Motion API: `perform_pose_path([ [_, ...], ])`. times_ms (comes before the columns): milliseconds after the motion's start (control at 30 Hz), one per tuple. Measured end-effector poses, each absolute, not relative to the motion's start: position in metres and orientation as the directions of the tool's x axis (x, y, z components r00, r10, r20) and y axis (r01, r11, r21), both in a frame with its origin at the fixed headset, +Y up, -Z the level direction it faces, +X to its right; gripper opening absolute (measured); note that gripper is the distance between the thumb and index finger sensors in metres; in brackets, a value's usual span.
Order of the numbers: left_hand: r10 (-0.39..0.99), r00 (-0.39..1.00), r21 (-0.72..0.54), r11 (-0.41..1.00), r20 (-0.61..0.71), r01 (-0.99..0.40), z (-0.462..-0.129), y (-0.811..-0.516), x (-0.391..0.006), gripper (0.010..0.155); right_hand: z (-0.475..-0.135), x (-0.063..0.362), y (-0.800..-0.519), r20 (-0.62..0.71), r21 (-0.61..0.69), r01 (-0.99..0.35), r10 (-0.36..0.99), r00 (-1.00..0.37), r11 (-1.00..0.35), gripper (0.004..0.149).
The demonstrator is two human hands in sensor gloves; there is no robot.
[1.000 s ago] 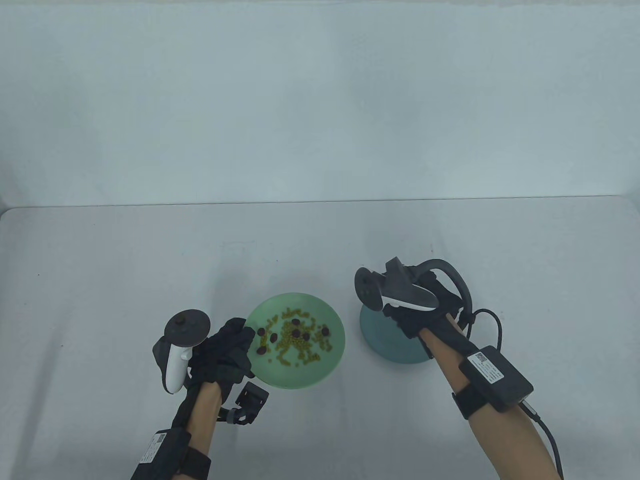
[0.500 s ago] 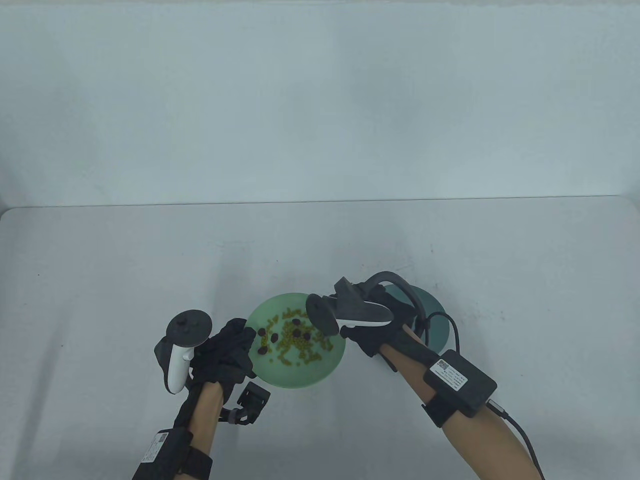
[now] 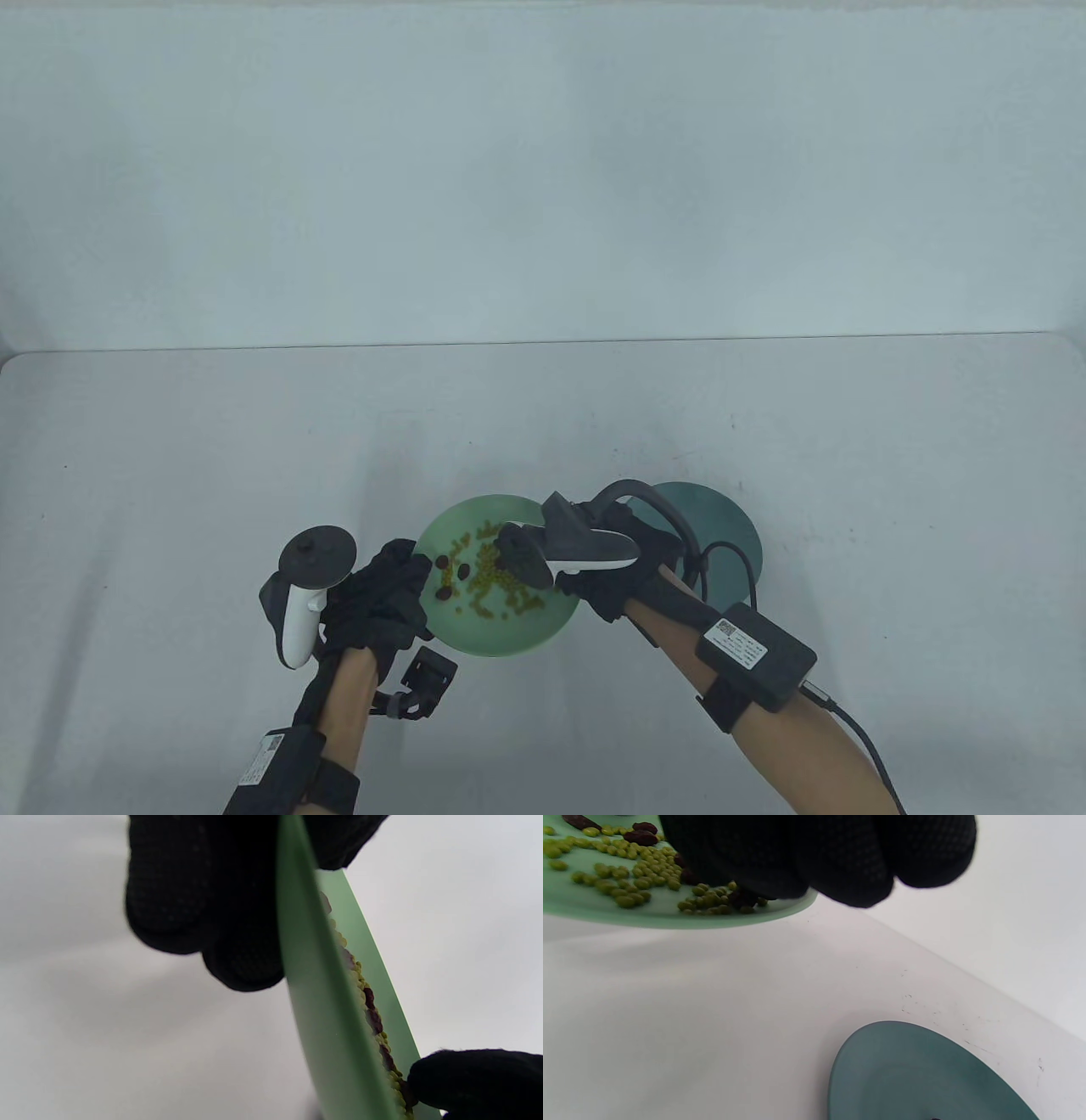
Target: Pick cranberries with hand pinch into plate
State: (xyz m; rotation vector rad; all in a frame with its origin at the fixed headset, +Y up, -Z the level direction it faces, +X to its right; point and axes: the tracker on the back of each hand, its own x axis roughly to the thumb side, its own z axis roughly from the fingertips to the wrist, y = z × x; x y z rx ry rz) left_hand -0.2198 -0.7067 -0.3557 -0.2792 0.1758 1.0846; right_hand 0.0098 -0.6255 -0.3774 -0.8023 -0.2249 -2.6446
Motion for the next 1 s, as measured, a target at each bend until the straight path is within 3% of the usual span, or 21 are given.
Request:
perform_pose_path([
  [100, 0.844, 0.458, -0.136, 0.438, -0.278, -0.889, -0.356, -0.706, -0.220, 0.048, -0.377, 0.010, -0.620, 0.572, 0.083, 0.317, -0.216, -0.791, -0.945, 0.045],
  [300, 0.848, 0.454, -0.136, 0.433, -0.274, -0.891, -0.356, -0.706, -0.221, 0.048, -0.379, 0.006, -0.616, 0.538, 0.009, 0.345, -0.287, -0.793, -0.938, 0.045],
  [1000, 0.854, 0.442, -0.125, 0.424, -0.274, -0.897, -0.356, -0.706, -0.223, 0.048, -0.381, -0.003, -0.631, 0.535, 0.007, 0.417, -0.349, -0.770, -0.909, 0.045],
])
